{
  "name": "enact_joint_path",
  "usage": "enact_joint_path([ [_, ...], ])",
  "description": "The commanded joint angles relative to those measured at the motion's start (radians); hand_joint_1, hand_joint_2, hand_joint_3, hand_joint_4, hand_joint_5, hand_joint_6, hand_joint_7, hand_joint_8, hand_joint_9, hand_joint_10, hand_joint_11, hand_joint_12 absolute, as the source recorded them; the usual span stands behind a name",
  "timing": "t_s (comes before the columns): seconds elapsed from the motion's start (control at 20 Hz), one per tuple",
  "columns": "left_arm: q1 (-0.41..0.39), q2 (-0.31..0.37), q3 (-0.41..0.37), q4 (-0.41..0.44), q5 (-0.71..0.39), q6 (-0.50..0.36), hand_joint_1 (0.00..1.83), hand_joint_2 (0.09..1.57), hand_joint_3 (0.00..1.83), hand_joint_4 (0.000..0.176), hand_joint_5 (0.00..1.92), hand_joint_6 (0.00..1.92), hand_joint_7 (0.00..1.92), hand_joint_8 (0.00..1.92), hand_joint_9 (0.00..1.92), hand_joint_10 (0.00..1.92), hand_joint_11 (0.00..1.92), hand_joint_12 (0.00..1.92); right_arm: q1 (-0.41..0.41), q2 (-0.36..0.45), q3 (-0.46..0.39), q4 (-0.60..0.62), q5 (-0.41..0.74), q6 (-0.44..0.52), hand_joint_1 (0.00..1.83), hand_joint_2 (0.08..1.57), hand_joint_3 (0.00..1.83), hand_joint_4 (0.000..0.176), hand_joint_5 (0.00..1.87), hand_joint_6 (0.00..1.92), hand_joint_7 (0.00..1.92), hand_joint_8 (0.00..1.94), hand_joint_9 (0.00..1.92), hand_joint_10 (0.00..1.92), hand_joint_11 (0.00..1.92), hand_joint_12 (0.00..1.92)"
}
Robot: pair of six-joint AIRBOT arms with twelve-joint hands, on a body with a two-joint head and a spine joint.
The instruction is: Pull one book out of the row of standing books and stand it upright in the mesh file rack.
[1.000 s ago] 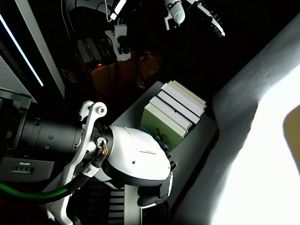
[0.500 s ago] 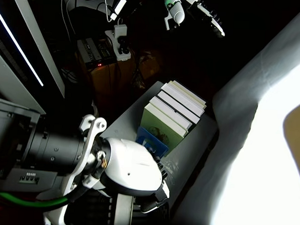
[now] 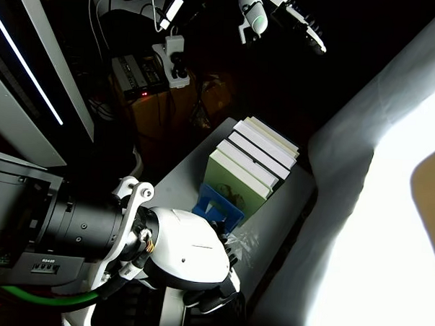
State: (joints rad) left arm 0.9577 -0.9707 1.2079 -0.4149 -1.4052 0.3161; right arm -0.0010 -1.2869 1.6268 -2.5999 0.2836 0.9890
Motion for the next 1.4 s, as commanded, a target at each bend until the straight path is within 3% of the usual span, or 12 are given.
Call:
enact_joint_path([
  [0.0,-0.001,0.002,0.008,-0.017,-0.128,-0.005,0.00,1.42,0.00,0.058,0.00,0.00,0.00,0.00,0.00,0.00,0.00,0.00,0.005,0.013,0.010,-0.019,-0.088,-0.012,1.35,1.21,0.00,0.000,0.74,1.17,0.84,1.33,0.72,1.57,0.57,1.92],
  [0.35,0.000,-0.001,0.010,-0.017,-0.129,-0.005,0.00,1.43,0.00,0.050,0.00,0.00,0.00,0.00,0.00,0.00,0.00,0.00,0.005,-0.025,0.042,-0.025,-0.097,-0.012,1.15,1.33,0.01,0.000,0.60,1.36,0.66,1.81,0.71,1.92,0.74,1.92],
  [0.5,0.000,-0.001,0.010,-0.019,-0.131,-0.005,0.00,1.42,0.00,0.050,0.00,0.00,0.00,0.00,0.00,0.00,0.00,0.00,0.005,-0.034,0.049,-0.031,-0.095,-0.012,0.45,1.45,0.03,0.000,0.74,1.66,0.86,1.88,0.82,1.92,0.83,1.92],
  [0.55,0.001,-0.001,0.010,-0.020,-0.132,-0.005,0.00,1.43,0.00,0.043,0.00,0.00,0.00,0.00,0.00,0.00,0.00,0.00,0.005,-0.042,0.056,-0.031,-0.095,-0.012,0.90,1.34,0.02,0.000,0.65,1.57,0.94,1.78,0.90,1.90,0.90,1.92],
  [0.6,0.001,-0.002,0.010,-0.020,-0.132,-0.005,0.00,1.44,0.01,0.043,0.00,0.00,0.00,0.00,0.00,0.00,0.00,0.00,0.004,-0.053,0.064,-0.031,-0.095,-0.012,0.70,1.41,0.08,0.054,0.49,1.82,1.01,1.91,1.07,1.92,1.12,1.92],
  [0.65,0.002,-0.002,0.011,-0.020,-0.132,-0.005,0.00,1.44,0.01,0.044,0.00,0.00,0.00,0.00,0.00,0.00,0.00,0.00,-0.001,-0.060,0.072,-0.032,-0.094,-0.012,0.59,1.38,0.21,0.152,0.43,1.90,0.97,1.93,1.03,1.92,1.04,1.92],
  [0.75,0.002,-0.003,0.012,-0.020,-0.132,-0.005,0.00,1.43,0.00,0.048,0.00,0.00,0.00,0.00,0.00,0.00,0.00,0.00,-0.006,-0.069,0.081,-0.032,-0.093,-0.012,0.75,1.04,0.83,0.106,0.59,1.92,1.12,1.94,1.13,1.92,1.13,1.92],
  [0.8,0.002,-0.003,0.012,-0.020,-0.131,-0.005,0.00,1.43,0.00,0.047,0.00,0.00,0.00,0.00,0.00,0.00,0.00,0.00,-0.009,-0.073,0.084,-0.033,-0.092,-0.012,0.79,1.04,0.85,0.001,0.59,1.92,1.06,1.92,1.08,1.92,1.09,1.92],
  [1.0,0.003,-0.003,0.012,-0.021,-0.132,-0.005,0.00,1.44,0.00,0.049,0.00,0.00,0.00,0.00,0.00,0.00,0.00,0.00,-0.017,-0.075,0.086,-0.038,-0.092,-0.012,1.21,1.22,0.02,0.000,0.71,1.19,0.88,1.44,0.91,1.58,0.81,1.90],
  [1.15,0.004,-0.003,0.012,-0.022,-0.132,-0.005,0.00,1.45,0.01,0.042,0.00,0.00,0.00,0.00,0.00,0.00,0.00,0.00,-0.019,-0.074,0.085,-0.039,-0.091,-0.011,1.15,1.26,0.01,0.000,0.62,1.41,0.80,1.40,0.66,1.40,0.55,1.92],
  [1.2,0.004,-0.003,0.012,-0.022,-0.132,-0.005,0.00,1.45,0.01,0.047,0.00,0.00,0.00,0.00,0.00,0.00,0.00,0.00,-0.019,-0.073,0.085,-0.039,-0.091,-0.011,0.88,1.38,0.01,0.000,0.51,1.65,0.54,1.06,0.40,1.32,0.21,1.92],
  [1.35,0.004,-0.003,0.012,-0.023,-0.133,-0.005,0.00,1.44,0.00,0.046,0.00,0.00,0.00,0.00,0.00,0.00,0.00,0.00,-0.019,-0.072,0.083,-0.039,-0.091,-0.011,1.01,1.31,0.00,0.000,0.63,1.49,0.85,0.47,0.65,1.00,0.40,1.79],
])
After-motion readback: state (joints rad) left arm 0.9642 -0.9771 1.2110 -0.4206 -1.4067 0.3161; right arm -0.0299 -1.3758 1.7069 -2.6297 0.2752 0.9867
